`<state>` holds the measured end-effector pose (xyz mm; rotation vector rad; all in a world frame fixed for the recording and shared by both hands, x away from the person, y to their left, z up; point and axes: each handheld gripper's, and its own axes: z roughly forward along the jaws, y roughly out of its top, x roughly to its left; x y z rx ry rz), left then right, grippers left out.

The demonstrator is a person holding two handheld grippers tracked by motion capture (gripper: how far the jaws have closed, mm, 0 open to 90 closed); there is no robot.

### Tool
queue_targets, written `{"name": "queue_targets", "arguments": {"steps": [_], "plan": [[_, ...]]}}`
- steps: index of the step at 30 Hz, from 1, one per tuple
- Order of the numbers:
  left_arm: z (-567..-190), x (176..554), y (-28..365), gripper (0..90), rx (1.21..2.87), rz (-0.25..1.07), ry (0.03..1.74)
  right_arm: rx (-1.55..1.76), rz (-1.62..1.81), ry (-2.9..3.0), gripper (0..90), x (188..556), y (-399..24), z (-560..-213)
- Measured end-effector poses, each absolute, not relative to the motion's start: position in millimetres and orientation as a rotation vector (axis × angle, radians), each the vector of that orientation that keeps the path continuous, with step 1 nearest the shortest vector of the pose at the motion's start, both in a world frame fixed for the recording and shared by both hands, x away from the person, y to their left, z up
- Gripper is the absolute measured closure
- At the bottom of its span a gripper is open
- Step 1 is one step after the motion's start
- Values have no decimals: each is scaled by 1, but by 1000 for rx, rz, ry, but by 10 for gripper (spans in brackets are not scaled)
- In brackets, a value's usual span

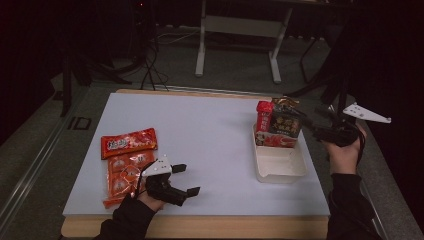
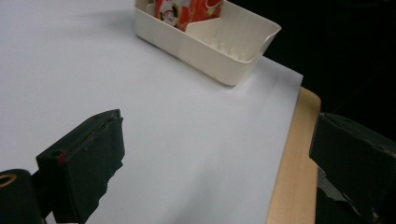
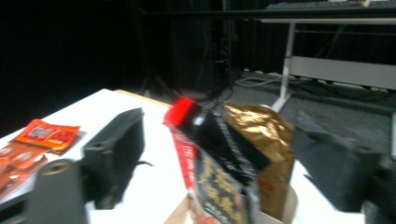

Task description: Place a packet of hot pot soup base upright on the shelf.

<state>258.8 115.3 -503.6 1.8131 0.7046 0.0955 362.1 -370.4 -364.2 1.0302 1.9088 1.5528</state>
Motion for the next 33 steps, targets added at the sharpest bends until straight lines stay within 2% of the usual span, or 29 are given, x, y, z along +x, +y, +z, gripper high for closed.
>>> {"name": "queue_targets", "arguments": {"steps": [5,13,26,33], "plan": [[-504,258,113,38,1854,99,705,985,1594,1920,115,345,-356,-364],[-502,257,112,45,1881,91,683,881,1631,1991,173,319,-329,-374],[-493,255,116,47,1912,85,695,747,1634,2149,167,286,-292,-395],[-482,256,130,106,1914,157,711,739,1667,2163,142,274,-285,-401]]}}
